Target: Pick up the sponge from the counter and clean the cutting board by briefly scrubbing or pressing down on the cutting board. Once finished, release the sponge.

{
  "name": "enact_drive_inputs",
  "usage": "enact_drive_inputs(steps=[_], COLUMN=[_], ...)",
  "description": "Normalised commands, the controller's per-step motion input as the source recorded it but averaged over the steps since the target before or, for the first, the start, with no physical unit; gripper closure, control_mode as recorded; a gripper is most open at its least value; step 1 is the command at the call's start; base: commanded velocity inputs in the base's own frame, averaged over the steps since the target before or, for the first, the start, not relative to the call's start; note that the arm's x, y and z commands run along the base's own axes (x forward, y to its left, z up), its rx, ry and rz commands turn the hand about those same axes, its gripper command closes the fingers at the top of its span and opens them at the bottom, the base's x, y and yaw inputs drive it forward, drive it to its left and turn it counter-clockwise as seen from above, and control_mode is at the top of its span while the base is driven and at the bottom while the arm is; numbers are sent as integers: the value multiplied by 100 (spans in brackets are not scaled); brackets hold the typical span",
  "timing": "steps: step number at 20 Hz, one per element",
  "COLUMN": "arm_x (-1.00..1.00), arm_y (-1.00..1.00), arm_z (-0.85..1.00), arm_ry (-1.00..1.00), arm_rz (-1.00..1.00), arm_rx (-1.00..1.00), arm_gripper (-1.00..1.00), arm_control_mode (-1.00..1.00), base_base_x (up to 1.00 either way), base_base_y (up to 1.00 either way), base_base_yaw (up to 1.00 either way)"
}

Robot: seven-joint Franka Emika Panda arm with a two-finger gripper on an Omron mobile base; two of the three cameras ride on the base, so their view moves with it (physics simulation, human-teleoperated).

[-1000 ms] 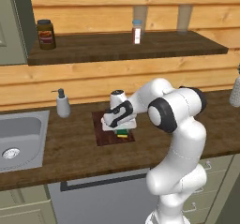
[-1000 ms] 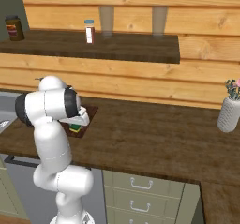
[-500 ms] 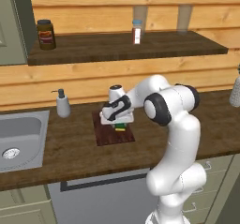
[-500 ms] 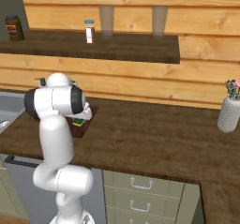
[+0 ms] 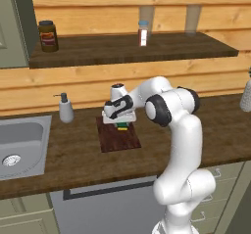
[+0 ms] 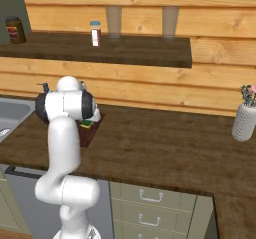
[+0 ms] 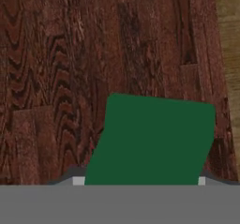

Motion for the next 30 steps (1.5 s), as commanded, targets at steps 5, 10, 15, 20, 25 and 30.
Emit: enact_drive_inputs(steps=[5,10,15,20,25,30], arm_x=[-10,-73,-94,-96,-76,-25], arm_y=[19,14,7,2,2,10], arm_z=[-15,-26,-31,-31,-24,-17], arm_ry=[2,1,0,0,0,-1], arm_rz=[0,0,0,0,0,0], arm_rx=[-3,-3,-1,-1,-1,-2], arm_gripper=[100,100,100,100,100,100], arm_control_mode=[-100,-100,-100,-100,-100,-100], base_base_x=[0,0,0,0,0,0], base_base_y=[0,0,0,0,0,0], base_base_yaw=[0,0,0,0,0,0])
